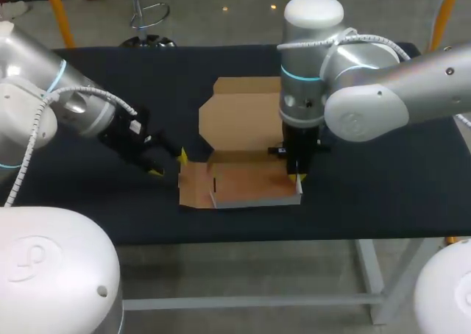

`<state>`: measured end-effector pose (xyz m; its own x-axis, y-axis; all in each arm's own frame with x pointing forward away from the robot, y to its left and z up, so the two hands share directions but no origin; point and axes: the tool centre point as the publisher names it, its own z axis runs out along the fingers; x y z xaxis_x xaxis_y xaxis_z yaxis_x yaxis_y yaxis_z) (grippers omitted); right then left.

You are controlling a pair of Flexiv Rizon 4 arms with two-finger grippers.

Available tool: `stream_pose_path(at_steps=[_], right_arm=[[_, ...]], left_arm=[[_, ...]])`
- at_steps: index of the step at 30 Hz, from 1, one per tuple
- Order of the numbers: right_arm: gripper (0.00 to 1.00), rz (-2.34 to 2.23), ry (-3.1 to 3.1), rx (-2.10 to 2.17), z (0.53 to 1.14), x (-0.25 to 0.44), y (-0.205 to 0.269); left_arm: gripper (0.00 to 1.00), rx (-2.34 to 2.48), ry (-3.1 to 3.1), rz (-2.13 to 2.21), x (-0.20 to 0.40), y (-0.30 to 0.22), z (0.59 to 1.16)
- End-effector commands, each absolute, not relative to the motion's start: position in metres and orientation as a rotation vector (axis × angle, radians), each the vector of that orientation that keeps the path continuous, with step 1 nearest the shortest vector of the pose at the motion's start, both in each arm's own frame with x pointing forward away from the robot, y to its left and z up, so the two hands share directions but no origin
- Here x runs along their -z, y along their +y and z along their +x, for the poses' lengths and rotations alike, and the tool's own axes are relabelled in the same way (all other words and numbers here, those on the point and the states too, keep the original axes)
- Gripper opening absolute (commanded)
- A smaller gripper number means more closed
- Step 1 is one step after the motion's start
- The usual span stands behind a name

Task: Assemble the packaging by folding the flat box into shape, placing the metal phone stand inside, and closing the box properly

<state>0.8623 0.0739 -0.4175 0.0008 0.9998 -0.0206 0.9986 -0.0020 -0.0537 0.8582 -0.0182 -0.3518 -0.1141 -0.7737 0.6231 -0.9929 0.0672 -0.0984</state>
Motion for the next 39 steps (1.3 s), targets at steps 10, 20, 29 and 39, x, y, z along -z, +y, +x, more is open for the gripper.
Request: stream_pose_path(at_steps=[10,20,29,39], right_arm=[[0.00,-2.204,-2.202,-0.085,0.863,0.418,0.074],[0.00,-2.204,-2.202,-0.085,0.863,0.418,0.074],[0.00,-2.204,-2.202,-0.085,0.863,0.418,0.074],[0.00,-2.204,-2.202,-0.085,0.863,0.418,0.074]], left_arm=[[0.63,-0.755,-1.899,1.674,0.391,-0.030,0.863],[0.49,-0.772,-1.889,1.617,0.395,-0.041,0.857],[0.00,-0.689,-1.893,1.689,0.386,-0.051,0.857],[0.00,-0.471,-1.992,1.976,0.371,-0.072,0.856]])
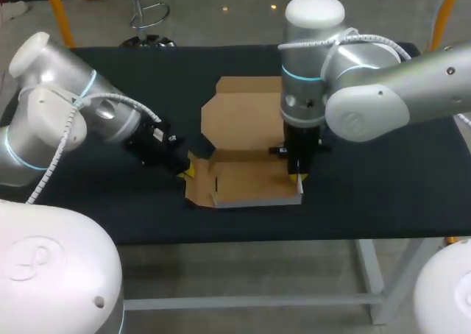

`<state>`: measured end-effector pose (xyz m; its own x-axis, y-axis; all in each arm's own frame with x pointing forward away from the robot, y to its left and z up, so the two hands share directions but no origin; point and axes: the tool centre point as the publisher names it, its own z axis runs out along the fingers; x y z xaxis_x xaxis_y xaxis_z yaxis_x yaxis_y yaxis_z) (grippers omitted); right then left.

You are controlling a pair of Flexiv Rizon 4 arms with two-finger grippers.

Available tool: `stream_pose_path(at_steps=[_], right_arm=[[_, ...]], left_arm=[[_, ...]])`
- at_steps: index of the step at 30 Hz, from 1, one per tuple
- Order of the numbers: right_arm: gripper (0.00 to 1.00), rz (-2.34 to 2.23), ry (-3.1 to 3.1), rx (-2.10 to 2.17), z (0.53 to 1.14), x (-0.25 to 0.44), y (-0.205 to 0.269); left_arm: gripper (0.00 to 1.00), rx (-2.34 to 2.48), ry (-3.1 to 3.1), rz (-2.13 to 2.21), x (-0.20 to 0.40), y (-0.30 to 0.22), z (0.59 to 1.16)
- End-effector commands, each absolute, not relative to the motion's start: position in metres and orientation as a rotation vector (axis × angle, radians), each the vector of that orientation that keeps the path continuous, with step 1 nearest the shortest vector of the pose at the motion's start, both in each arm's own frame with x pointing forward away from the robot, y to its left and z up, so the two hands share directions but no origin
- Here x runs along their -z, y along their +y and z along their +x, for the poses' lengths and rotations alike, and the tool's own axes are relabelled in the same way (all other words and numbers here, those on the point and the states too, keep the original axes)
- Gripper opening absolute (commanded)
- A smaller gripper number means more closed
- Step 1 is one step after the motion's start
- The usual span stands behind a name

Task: Assemble the packaging by folding the flat box into shape, placing the metal phone stand inside, and closing the box properly

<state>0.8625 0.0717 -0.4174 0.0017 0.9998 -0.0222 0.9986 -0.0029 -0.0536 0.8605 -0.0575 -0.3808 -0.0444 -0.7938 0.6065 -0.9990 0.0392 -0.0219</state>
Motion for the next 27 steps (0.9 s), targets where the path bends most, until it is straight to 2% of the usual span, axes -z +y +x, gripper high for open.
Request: stream_pose_path(at_steps=[1,16,25,27], right_arm=[[0.00,-2.204,-2.202,-0.085,0.863,0.418,0.074],[0.00,-2.204,-2.202,-0.085,0.863,0.418,0.074],[0.00,-2.204,-2.202,-0.085,0.863,0.418,0.074],[0.00,-2.204,-2.202,-0.085,0.863,0.418,0.074]], left_arm=[[0.00,-0.451,-2.002,1.994,0.370,-0.074,0.856],[0.00,-0.280,-2.062,2.208,0.356,-0.093,0.858],[0.00,-0.337,-2.079,2.180,0.350,-0.095,0.855],[0.11,-0.364,-2.078,2.153,0.348,-0.094,0.854]])
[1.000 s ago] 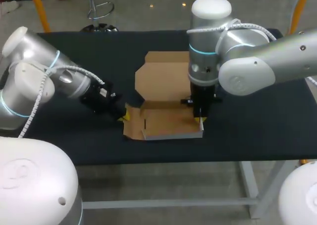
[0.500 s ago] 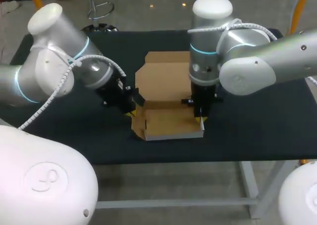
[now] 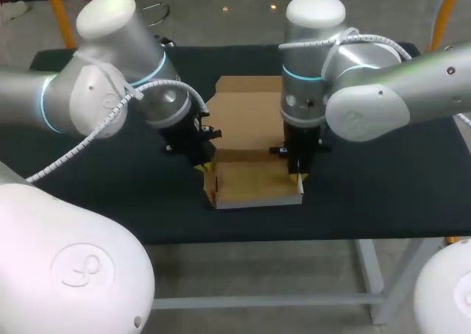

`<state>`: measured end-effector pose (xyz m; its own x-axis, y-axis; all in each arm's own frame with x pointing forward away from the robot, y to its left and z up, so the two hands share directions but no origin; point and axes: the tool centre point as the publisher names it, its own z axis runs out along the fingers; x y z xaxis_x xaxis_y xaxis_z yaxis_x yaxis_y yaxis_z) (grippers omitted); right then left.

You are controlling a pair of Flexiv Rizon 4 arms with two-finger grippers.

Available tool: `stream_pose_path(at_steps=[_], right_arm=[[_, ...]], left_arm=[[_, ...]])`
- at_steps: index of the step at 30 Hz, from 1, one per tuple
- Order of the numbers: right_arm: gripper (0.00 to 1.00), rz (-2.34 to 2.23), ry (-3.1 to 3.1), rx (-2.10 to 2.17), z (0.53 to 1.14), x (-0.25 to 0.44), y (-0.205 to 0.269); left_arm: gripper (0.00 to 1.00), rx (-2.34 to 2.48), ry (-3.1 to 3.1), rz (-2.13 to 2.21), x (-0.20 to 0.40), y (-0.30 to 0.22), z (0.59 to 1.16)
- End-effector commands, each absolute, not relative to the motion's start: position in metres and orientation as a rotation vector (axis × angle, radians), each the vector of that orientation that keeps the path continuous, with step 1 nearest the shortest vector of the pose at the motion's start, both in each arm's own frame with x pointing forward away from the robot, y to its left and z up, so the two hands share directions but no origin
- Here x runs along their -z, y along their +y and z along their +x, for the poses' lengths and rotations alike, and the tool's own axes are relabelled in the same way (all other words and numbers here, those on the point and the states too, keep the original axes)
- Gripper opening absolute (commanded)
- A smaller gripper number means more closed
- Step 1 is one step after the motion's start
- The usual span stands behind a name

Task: Assemble the packaging by folding the flat box into shape, placing the metal phone stand inside, and closing the box properly

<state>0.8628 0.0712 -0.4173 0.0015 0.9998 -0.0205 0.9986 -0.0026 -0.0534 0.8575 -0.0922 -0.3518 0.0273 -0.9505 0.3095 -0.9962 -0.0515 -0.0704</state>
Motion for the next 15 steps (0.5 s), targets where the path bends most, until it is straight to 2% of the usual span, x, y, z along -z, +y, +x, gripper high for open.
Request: stream_pose_path(at_steps=[1,4,7,15], right_arm=[[0.00,-2.204,-2.202,-0.085,0.863,0.418,0.074],[0.00,-2.204,-2.202,-0.085,0.863,0.418,0.074],[0.00,-2.204,-2.202,-0.085,0.863,0.418,0.074],[0.00,-2.204,-2.202,-0.085,0.863,0.418,0.074]], left_arm=[[0.22,-0.381,-2.076,2.148,0.346,-0.092,0.852],[0.35,-0.435,-2.049,2.133,0.343,-0.084,0.850],[0.41,-0.482,-2.025,2.120,0.340,-0.072,0.846],[0.44,-0.596,-1.967,2.055,0.339,-0.035,0.842]])
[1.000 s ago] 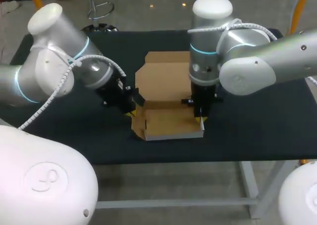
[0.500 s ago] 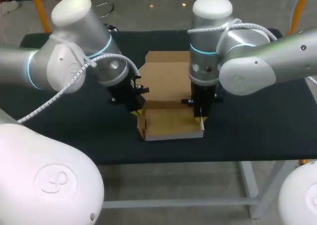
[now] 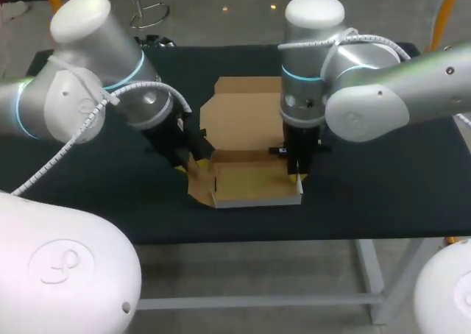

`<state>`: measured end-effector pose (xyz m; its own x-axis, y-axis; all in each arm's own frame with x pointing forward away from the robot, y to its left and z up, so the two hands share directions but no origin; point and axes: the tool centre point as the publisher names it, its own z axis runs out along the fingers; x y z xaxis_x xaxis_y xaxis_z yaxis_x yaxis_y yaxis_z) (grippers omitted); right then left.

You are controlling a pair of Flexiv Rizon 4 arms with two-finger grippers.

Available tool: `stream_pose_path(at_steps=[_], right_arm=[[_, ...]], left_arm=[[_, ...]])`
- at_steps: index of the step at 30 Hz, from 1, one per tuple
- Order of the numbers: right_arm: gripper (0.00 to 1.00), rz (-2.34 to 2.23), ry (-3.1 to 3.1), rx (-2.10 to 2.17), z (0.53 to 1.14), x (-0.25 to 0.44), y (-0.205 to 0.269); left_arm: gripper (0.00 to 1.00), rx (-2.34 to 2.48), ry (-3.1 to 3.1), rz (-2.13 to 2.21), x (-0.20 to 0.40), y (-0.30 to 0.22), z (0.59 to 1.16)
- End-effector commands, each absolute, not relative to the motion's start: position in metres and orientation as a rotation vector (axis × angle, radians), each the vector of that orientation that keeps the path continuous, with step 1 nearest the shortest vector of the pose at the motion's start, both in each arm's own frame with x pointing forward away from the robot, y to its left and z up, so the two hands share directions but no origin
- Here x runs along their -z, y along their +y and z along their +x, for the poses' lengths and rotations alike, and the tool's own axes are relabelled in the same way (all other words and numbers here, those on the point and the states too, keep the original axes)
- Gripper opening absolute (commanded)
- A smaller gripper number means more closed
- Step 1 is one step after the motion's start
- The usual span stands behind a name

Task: Assemble the packaging by folding the flat box into shape, placing the metal phone stand inside, and closing the box properly

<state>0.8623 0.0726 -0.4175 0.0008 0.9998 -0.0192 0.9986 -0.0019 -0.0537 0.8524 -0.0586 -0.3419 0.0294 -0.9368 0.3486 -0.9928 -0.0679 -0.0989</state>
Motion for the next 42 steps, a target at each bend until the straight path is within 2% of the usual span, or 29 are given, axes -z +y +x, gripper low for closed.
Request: stream_pose_path(at_steps=[1,7,9,12,18,24,37,42], right_arm=[[0.00,-2.204,-2.202,-0.085,0.863,0.418,0.074],[0.00,-2.204,-2.202,-0.085,0.863,0.418,0.074],[0.00,-2.204,-2.202,-0.085,0.863,0.418,0.074],[0.00,-2.204,-2.202,-0.085,0.863,0.418,0.074],[0.00,-2.204,-2.202,-0.085,0.863,0.418,0.074],[0.00,-2.204,-2.202,-0.085,0.863,0.418,0.074],[0.00,-2.204,-2.202,-0.085,0.863,0.418,0.074],[0.00,-2.204,-2.202,-0.085,0.863,0.418,0.074]], left_arm=[[0.44,-0.609,-1.960,2.043,0.340,-0.031,0.842],[0.41,-0.662,-1.923,1.987,0.347,-0.016,0.841],[0.30,-0.670,-1.919,1.980,0.350,-0.013,0.841],[0.27,-0.685,-1.910,1.965,0.354,-0.008,0.840],[0.30,-0.720,-1.886,1.930,0.366,-0.004,0.837],[0.18,-0.734,-1.860,1.897,0.380,-0.004,0.836],[0.18,-0.739,-1.826,1.861,0.399,-0.005,0.841],[0.14,-0.751,-1.807,1.813,0.407,-0.017,0.844]])
